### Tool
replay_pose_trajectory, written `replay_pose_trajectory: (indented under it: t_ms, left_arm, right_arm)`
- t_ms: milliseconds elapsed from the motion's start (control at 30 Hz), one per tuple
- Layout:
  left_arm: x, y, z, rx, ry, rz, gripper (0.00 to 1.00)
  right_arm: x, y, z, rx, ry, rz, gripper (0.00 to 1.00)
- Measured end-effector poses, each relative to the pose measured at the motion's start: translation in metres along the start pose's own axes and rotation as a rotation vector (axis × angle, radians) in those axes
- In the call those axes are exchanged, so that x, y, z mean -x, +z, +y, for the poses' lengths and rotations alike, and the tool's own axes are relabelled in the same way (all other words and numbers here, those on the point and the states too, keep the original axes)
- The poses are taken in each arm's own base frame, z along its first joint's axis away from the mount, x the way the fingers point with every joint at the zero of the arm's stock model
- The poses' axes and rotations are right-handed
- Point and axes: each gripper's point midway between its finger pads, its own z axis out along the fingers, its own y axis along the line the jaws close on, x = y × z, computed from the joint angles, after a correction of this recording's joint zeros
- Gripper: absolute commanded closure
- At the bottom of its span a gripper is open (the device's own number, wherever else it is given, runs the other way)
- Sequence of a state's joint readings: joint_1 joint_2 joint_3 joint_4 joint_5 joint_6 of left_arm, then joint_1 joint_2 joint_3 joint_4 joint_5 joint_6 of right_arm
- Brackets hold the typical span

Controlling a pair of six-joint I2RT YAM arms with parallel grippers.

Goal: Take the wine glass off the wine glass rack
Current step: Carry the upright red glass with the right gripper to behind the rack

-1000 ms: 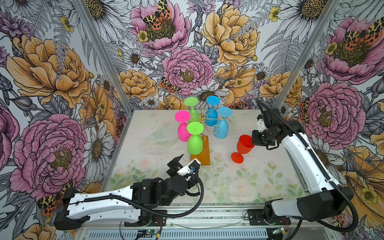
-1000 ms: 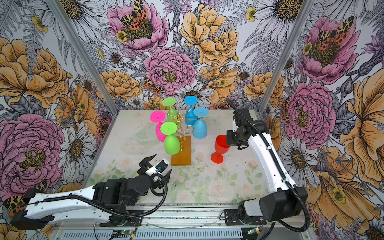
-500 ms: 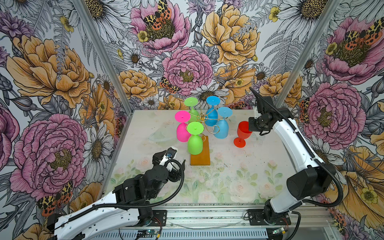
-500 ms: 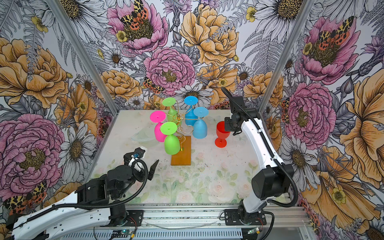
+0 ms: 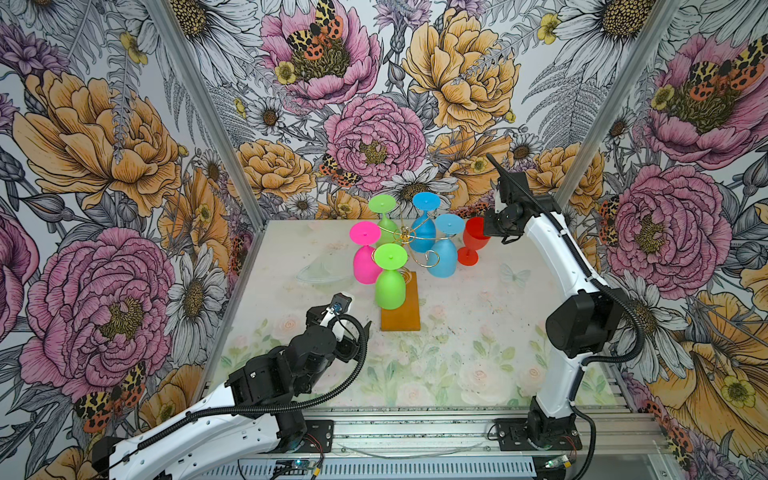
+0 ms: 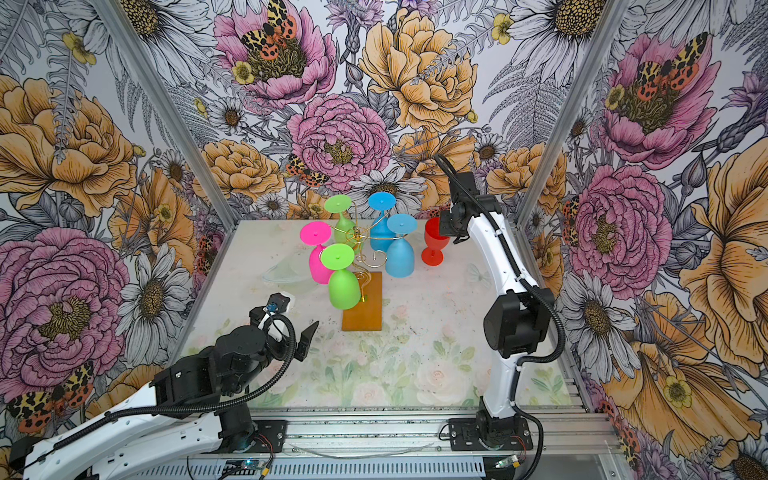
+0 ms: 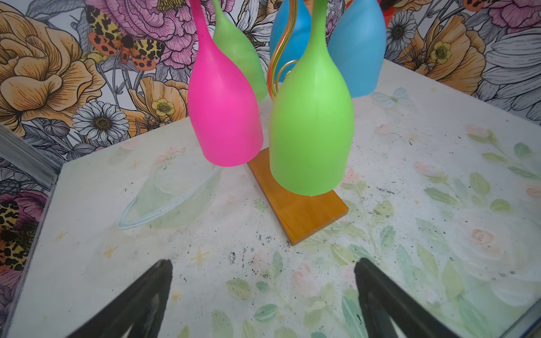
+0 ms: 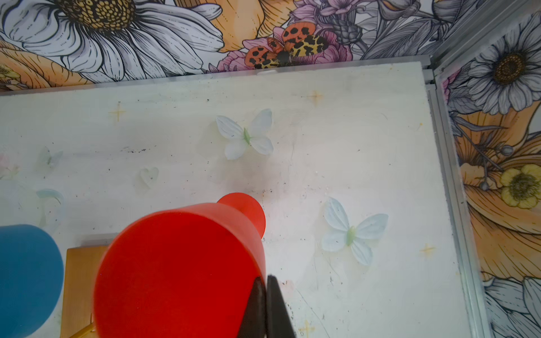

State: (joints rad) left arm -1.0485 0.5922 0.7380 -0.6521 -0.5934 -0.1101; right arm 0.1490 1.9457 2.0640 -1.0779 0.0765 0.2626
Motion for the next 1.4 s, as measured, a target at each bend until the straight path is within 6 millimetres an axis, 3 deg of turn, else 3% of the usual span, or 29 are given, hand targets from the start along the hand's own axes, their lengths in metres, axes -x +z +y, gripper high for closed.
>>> replay_pose_trajectory:
  t_ms: [533,867,1400]
  left_arm:
    - [-0.005,-0.007,-0.004,-0.053,-0.017,0.013,0.01]
    - [-0.005,-0.009,-0.007,-0.079,-0.021,0.012,0.01]
    - [-0.004,-0.014,-0.017,-0.153,-0.035,0.005,0.01]
  right_arm:
    - [0.041,0.023,0.023,0.09,0.026,-0.061,1.0]
    - [0.034,0.056,0.04,0.139,0.022,-0.01,1.0]
    - [0.02,0.087,0.064,0.156,-0.01,0.045,1.0]
